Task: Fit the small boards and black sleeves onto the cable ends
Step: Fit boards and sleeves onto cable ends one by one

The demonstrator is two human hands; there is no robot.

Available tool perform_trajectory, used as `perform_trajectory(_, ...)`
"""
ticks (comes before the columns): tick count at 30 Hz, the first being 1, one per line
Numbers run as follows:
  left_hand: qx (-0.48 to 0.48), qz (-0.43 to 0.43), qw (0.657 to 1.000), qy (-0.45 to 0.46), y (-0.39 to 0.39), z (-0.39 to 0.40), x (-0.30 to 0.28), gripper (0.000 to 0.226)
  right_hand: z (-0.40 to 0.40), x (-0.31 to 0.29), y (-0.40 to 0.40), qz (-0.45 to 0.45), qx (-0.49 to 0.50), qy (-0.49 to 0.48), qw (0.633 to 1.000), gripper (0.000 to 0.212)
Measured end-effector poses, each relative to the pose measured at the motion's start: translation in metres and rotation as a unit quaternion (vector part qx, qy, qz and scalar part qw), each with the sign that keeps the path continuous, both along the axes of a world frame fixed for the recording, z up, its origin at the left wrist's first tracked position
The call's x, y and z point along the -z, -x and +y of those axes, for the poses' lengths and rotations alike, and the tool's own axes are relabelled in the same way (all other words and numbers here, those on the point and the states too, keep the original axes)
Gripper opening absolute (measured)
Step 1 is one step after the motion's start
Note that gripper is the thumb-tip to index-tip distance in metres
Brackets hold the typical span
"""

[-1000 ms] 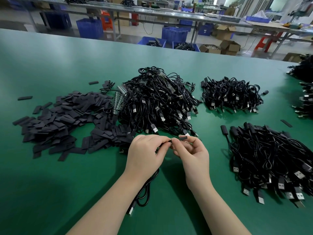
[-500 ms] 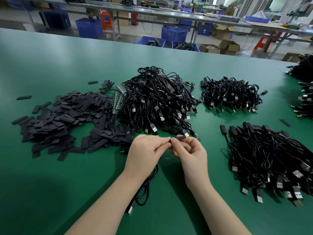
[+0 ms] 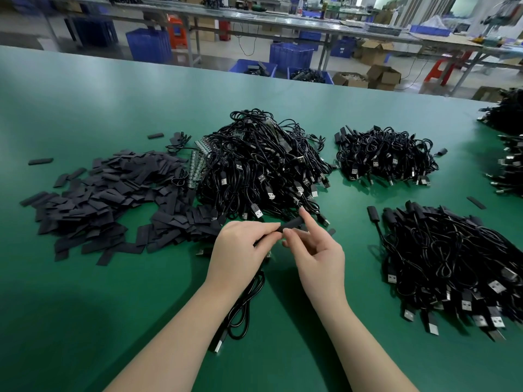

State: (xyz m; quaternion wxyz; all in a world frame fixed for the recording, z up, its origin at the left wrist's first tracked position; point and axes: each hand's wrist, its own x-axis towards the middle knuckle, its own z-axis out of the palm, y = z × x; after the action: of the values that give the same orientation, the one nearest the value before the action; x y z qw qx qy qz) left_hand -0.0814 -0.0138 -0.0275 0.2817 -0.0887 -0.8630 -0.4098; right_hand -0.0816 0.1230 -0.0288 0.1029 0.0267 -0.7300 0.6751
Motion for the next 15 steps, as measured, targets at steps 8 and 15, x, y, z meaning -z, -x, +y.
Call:
perform_trajectory(8, 0.026, -0.049, 0.998, -0.036, -0.0003, -0.0031, -0.0010, 0.023, 0.0059, 0.0039, 0.0046, -0.011, -0.024, -0.019, 0.999, 0.044)
perform_trajectory(15, 0.050, -0.060, 0.997, -0.025, -0.0006, -0.0052, -0.0008, 0.021, 0.0079, 0.0060, 0.0074, -0.027, -0.047, -0.017, 0.998, 0.040)
